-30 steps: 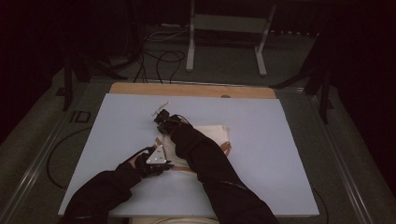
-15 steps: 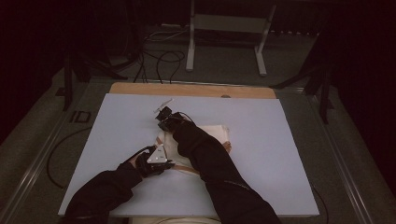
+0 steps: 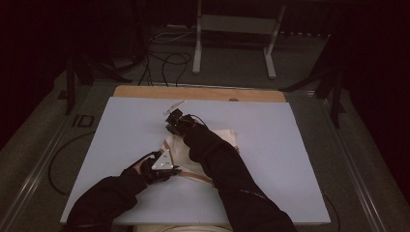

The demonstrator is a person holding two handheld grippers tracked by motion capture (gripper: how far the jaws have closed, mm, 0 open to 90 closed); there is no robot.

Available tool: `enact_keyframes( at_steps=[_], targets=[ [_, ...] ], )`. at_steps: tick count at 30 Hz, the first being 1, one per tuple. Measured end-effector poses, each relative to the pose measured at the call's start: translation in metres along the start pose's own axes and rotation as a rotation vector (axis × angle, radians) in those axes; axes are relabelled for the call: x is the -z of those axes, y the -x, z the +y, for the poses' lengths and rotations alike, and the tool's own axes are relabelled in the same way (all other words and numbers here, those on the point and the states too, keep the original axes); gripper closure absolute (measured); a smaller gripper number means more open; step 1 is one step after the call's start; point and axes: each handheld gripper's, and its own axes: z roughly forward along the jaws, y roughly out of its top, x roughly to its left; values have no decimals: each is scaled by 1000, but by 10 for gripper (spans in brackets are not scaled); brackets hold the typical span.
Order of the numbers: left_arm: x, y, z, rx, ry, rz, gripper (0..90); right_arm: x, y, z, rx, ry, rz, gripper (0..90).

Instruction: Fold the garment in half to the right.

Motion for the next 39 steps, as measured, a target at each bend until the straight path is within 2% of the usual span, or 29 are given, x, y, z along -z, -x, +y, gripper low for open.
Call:
enact_keyframes(
  at_steps=[9,19,39],
  targets=[
    [3,0,8,-19,-4,-6,867,14,5,-1,-6,14,-9,886],
    [9,-1,24,-71,-22,-3,867,34,16,-5,-35,52,-16,886],
    [3,5,56,-161,-31,-28,866,66,34,-21,-91,111,-43,885]
  ],
)
